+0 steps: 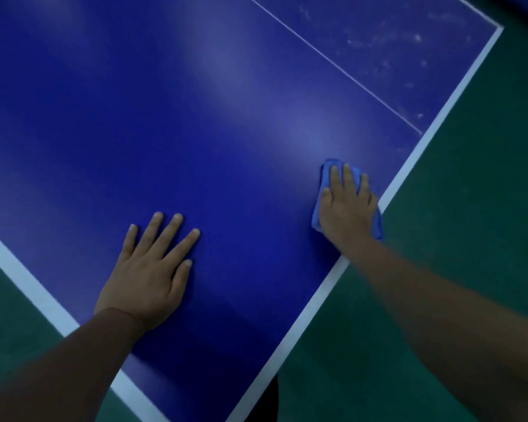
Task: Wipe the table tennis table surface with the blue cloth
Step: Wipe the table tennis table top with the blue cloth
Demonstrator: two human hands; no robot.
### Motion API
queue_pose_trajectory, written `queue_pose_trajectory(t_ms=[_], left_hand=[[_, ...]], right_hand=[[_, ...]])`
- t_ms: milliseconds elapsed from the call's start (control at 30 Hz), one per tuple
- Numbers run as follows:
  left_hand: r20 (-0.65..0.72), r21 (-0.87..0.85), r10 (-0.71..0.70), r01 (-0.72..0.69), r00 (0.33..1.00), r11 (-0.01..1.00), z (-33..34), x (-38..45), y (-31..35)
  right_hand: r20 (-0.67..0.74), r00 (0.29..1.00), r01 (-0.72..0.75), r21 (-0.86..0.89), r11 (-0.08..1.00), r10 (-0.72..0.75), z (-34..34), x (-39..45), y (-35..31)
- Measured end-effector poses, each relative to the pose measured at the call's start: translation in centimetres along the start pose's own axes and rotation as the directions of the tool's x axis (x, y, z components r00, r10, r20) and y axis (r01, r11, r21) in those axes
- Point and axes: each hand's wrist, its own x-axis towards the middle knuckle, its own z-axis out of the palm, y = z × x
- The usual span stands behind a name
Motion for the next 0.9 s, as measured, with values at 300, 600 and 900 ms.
queue_pose_trajectory(t_ms=[300,600,900], left_hand=[[-0.02,0.071,-0.016,0.018,1.0,0.997,-0.1,0.4,0.4],[-0.095,0.101,-0.142,0.152,0.985,0.983,-0.8,2.5,3.2],[-0.13,-0.177,-0.255,0.231,0.958,0.957,1.0,23.4,17.2]], right_hand=[[0.096,0.832,0.554,-0.084,0.828,-0.547,0.0,5.9,-1.1],[0.133,0.914,0.388,-0.004,0.922,-0.384,-0.9,7.7,-1.8],[0.108,0.977,0.195,-0.091,0.977,-0.185,-0.9,21.0,11.2]])
